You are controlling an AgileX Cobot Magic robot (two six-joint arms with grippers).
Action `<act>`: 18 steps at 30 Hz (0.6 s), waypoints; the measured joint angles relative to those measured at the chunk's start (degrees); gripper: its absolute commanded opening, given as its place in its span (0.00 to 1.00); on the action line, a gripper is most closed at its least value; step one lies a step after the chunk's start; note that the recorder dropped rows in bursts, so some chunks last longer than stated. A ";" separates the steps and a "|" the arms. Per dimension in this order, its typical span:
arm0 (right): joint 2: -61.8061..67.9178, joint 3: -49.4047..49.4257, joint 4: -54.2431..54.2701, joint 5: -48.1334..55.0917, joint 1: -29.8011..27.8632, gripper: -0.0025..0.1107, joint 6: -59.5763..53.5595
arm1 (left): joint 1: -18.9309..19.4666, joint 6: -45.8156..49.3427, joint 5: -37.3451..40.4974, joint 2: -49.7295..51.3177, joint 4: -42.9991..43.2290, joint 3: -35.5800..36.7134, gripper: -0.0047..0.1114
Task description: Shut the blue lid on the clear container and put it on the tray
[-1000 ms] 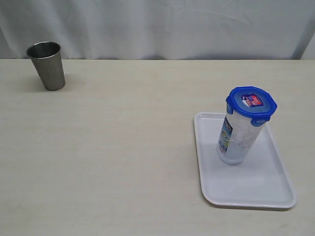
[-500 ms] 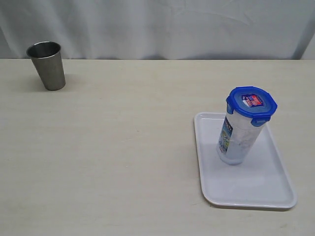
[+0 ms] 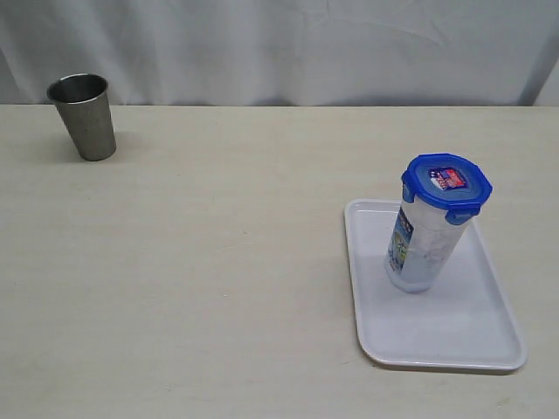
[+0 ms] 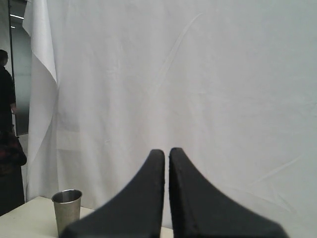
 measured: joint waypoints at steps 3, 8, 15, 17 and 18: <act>0.00 0.00 0.00 0.00 0.00 0.06 0.00 | 0.29 0.22 0.12 -0.53 0.70 2.19 0.04; 0.00 0.00 0.00 0.00 0.00 0.06 0.00 | 0.29 -0.41 0.24 -0.53 5.32 5.74 0.04; 0.00 0.00 0.00 0.00 0.00 0.06 0.00 | 0.29 -3.50 -1.88 -0.53 11.04 10.15 0.04; 0.00 0.00 0.00 0.00 0.00 0.06 0.00 | 0.29 -3.73 -3.05 -0.53 11.61 10.72 0.04; 0.00 0.00 0.00 0.00 0.00 0.06 0.00 | 0.29 -3.73 -3.17 -0.53 11.77 10.72 0.04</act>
